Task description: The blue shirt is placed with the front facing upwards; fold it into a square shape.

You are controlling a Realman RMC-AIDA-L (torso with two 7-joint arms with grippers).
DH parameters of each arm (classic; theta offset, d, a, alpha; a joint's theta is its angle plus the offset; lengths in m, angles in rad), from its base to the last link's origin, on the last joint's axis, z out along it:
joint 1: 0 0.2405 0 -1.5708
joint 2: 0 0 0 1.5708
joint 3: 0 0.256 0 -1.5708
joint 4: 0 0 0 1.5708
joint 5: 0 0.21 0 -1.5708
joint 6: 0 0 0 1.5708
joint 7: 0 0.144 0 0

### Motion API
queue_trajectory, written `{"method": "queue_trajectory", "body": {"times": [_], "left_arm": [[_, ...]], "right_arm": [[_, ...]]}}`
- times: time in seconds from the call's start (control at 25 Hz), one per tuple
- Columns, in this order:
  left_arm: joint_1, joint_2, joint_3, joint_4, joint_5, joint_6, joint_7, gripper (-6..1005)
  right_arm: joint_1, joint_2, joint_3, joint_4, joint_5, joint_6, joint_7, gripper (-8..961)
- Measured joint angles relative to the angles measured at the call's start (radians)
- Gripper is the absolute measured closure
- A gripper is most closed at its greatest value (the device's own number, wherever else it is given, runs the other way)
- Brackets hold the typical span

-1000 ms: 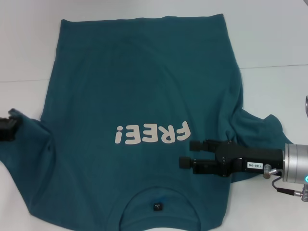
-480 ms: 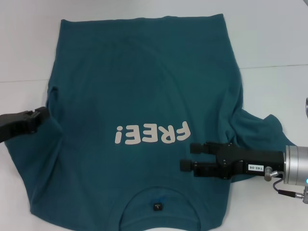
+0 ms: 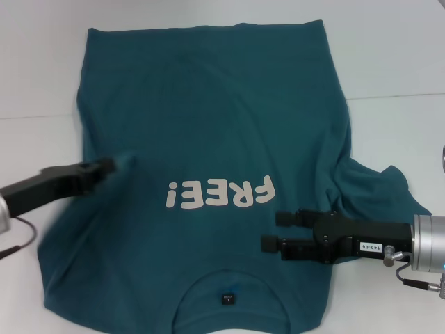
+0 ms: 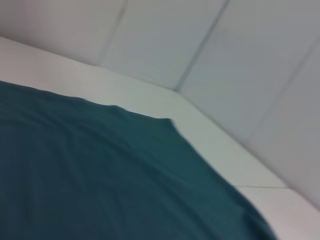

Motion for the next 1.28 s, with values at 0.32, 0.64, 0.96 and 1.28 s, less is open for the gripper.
{"method": "queue_trajectory", "body": {"times": [0.32, 0.64, 0.96, 1.28], "left_arm": [[-0.022, 0.000, 0.051, -0.045, -0.011, 0.043, -0.025, 687], [0.018, 0.008, 0.044, -0.014, -0.008, 0.033, -0.020, 461], [0.064, 0.015, 0.043, 0.070, 0.091, 0.138, -0.157, 386], [0.069, 0.015, 0.036, 0.084, 0.206, 0.194, -0.308, 387]], "right_arm": [[-0.001, 0.000, 0.000, 0.000, 0.000, 0.001, 0.000, 37], [-0.001, 0.000, 0.001, 0.002, 0.001, 0.006, 0.001, 37], [-0.001, -0.003, 0.001, -0.006, 0.000, 0.004, 0.002, 38], [0.002, -0.006, -0.003, -0.008, -0.002, 0.002, 0.017, 38]]}}
